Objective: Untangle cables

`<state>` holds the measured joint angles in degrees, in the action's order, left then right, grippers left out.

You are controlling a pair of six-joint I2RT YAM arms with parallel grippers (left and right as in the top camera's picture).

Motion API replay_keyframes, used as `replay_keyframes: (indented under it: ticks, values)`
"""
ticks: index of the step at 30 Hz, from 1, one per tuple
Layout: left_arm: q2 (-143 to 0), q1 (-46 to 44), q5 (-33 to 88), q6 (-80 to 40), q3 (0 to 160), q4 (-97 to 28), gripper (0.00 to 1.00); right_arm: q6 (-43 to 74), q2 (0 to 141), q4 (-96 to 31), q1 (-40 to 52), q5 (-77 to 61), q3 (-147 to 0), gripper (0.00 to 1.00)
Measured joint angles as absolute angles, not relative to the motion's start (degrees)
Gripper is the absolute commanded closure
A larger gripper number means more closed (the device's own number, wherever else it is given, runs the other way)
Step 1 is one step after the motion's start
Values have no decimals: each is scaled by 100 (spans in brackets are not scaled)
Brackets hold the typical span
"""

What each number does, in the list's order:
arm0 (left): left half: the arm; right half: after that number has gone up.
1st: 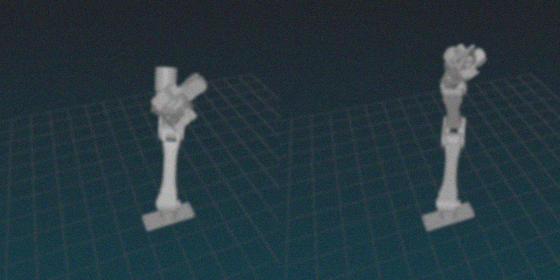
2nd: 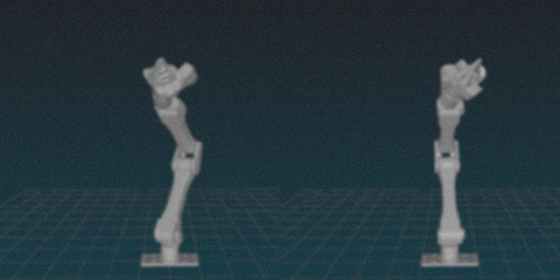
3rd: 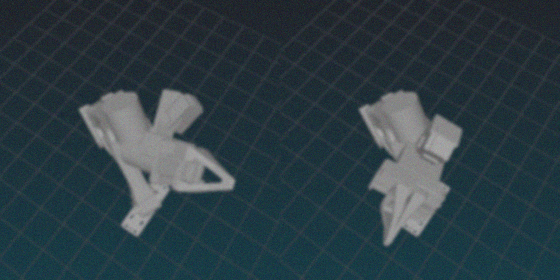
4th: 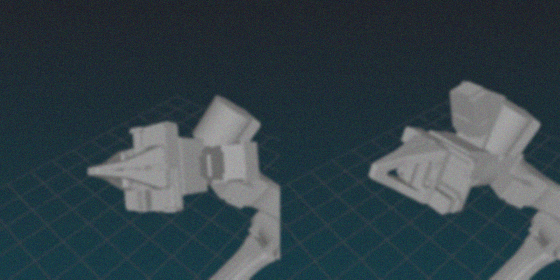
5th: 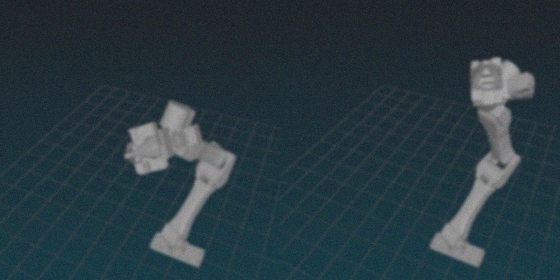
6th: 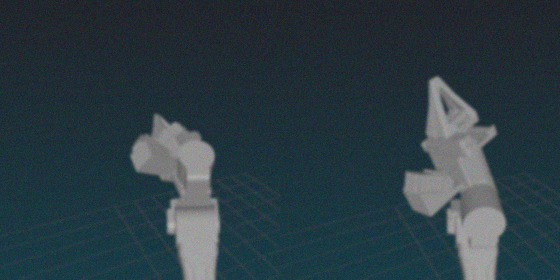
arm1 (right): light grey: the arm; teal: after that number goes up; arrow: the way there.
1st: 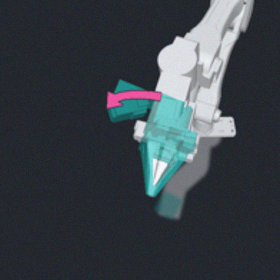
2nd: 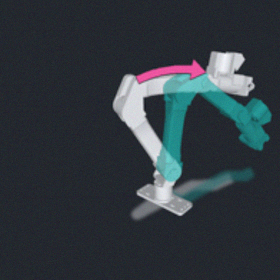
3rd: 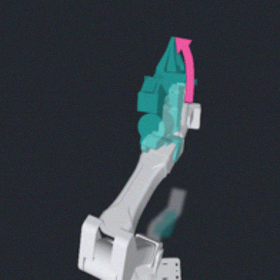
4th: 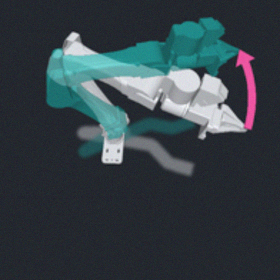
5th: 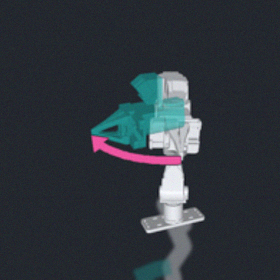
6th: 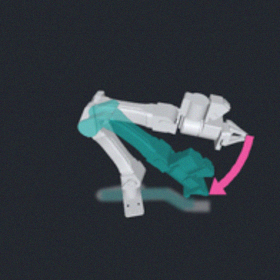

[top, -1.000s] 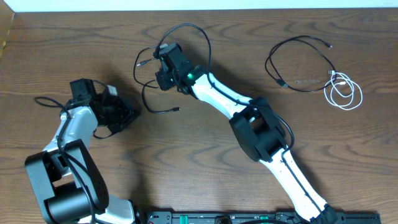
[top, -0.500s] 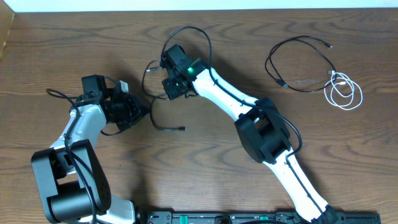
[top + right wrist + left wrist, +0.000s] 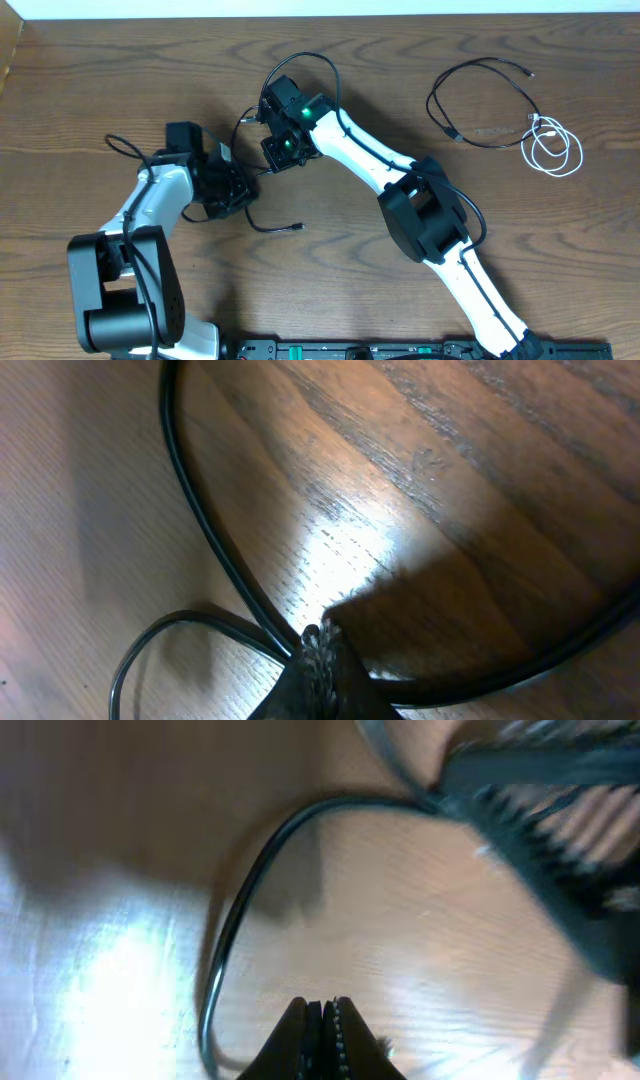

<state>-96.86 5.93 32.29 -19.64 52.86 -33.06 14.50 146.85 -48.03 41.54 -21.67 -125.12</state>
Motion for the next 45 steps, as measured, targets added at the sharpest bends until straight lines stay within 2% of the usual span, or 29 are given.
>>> replay_keyframes:
  ticks: [17, 22, 36, 41, 45]
  values:
    - [-9686, 134, 2235, -3179, 5096, -3632, 92, 1452, 14685, -4845, 4154, -2226, -12508, 99]
    - [-9686, 123, 1365, -3496, 5092, -3614, 92, 1452, 14685, -4866, 4154, -2248, -12508, 99]
    - [-9686, 123, 60, -3817, 5072, -1929, 92, 1448, 14685, -5140, 4154, -2370, -12510, 99]
    - [-9747, 123, -180, -3861, 5072, -1791, 92, 1448, 14685, -5238, 4165, -2423, -12510, 99]
    - [-9841, 128, 248, -3881, 5076, -2108, 92, 1448, 14685, -5227, 4187, -2421, -12510, 99]
